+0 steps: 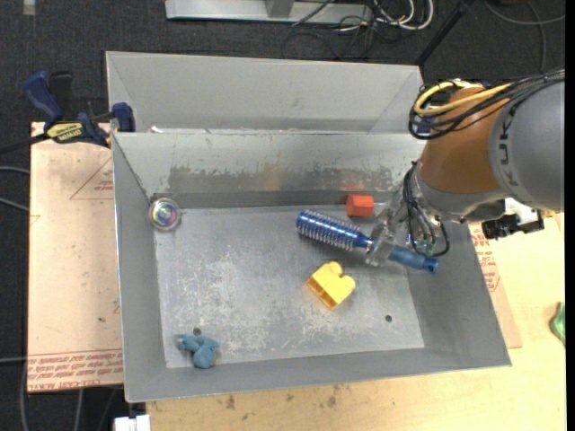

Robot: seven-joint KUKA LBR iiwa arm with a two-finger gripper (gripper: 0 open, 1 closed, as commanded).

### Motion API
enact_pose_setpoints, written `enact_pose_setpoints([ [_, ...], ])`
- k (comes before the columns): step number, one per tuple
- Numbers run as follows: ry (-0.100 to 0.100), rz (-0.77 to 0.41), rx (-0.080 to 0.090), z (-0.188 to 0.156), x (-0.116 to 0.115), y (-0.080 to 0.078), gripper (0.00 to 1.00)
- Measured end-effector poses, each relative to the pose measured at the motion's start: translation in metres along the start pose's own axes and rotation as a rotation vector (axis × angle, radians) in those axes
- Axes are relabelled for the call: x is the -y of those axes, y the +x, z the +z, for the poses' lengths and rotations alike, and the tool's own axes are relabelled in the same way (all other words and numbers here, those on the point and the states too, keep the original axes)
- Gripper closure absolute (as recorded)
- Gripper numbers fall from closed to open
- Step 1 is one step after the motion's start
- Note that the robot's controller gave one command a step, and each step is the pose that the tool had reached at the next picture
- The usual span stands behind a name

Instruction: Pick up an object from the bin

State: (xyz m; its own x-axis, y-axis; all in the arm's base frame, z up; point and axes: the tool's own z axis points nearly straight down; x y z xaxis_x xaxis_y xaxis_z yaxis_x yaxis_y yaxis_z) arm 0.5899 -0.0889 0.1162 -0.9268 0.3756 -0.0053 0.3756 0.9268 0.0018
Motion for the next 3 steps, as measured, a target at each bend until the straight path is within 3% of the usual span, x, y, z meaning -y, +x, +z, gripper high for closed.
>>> enact_pose_setpoints([
  [2,0.0,-0.004,-0.001,-0.059,-0.001,-0.001,1.0],
  [3,0.002,-0.006,-0.004,-0.062,-0.001,-0.002,1.0],
])
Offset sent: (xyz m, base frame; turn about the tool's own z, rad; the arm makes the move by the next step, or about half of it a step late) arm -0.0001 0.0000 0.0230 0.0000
